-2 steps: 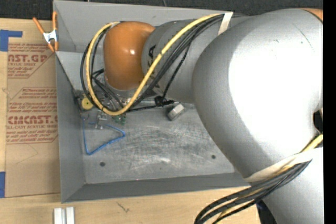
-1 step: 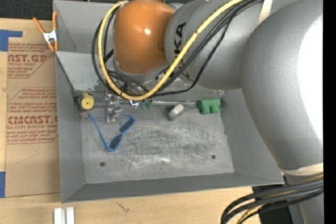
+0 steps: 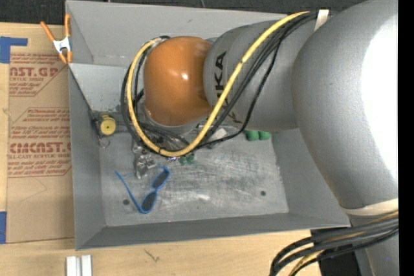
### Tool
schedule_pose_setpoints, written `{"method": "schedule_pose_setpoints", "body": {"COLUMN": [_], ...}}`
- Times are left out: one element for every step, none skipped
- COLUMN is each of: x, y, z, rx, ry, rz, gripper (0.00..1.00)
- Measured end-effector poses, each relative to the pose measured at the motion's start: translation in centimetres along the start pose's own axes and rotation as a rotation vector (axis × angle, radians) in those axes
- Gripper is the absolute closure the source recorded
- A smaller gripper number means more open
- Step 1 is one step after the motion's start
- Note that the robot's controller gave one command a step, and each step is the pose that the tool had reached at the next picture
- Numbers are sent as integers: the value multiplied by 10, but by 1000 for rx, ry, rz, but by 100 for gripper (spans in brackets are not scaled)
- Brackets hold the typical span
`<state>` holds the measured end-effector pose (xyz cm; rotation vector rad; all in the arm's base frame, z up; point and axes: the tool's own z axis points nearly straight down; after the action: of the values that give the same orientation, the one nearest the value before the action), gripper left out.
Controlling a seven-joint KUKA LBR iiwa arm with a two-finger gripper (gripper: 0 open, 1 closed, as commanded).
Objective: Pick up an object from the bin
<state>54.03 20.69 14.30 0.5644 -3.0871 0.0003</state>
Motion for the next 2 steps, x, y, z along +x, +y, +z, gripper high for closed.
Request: {"method": "schedule_pose_setpoints", "body": {"x": [-2,59], "y": [0,-28], "z": [-2,64], "rx": [-1,-1], "ry": [-5,-11], "rz": [1,-11], "gripper": [0,0]}}
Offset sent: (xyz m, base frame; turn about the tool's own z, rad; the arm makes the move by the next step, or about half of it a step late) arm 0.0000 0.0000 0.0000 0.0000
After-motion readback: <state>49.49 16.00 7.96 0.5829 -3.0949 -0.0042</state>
